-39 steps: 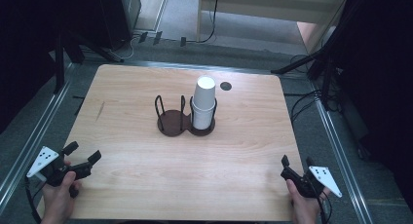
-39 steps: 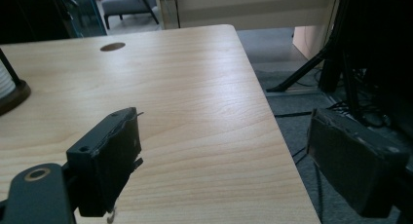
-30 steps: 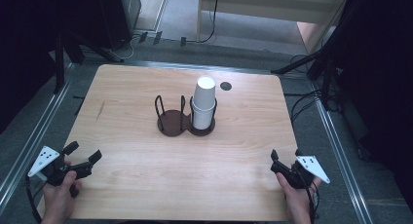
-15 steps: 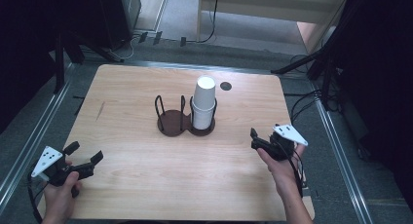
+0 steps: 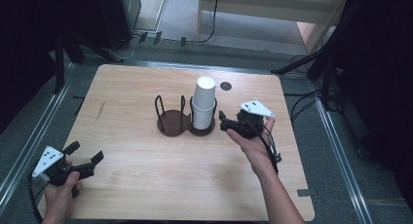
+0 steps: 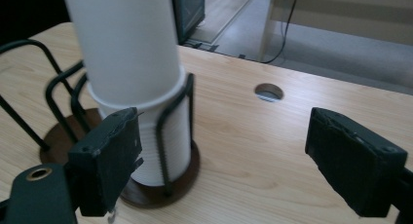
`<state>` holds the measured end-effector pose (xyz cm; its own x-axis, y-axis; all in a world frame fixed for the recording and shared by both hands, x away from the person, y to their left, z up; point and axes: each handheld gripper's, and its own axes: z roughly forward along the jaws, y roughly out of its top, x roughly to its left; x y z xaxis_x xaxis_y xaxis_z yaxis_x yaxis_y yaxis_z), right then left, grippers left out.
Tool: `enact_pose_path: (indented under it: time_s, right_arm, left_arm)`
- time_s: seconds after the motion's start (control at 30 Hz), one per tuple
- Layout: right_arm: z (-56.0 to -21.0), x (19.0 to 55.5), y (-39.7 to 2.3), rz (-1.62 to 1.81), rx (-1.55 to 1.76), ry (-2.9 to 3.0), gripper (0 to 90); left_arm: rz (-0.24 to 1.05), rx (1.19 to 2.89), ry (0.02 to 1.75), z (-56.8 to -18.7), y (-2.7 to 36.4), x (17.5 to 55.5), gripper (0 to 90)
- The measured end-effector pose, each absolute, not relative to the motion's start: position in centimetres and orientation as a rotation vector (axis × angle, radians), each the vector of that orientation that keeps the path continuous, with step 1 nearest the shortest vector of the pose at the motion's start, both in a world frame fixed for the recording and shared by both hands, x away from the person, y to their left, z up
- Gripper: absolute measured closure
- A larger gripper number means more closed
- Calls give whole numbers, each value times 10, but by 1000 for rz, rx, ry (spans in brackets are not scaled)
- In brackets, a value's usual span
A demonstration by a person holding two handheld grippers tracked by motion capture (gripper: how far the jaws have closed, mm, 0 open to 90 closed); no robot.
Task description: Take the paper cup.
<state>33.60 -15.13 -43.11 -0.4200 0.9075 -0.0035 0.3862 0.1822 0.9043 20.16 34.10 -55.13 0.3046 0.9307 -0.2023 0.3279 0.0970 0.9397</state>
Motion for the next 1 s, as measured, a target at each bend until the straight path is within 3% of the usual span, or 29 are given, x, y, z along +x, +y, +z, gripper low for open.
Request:
enact_pose_path:
  time_s: [0.37, 0.7, 1.0]
  right_arm:
    - [-431, 351, -108, 1247, 1199, 1903, 116]
    - [-428, 364, -96, 1298, 1218, 1888, 107]
    - [-433, 373, -86, 1298, 1237, 1890, 110]
  left_arm:
    - [683, 1452, 1235, -550, 341, 202, 0]
    - [682, 1495, 1233, -541, 325, 207, 0]
    - [644, 1541, 1117, -521, 270, 225, 0]
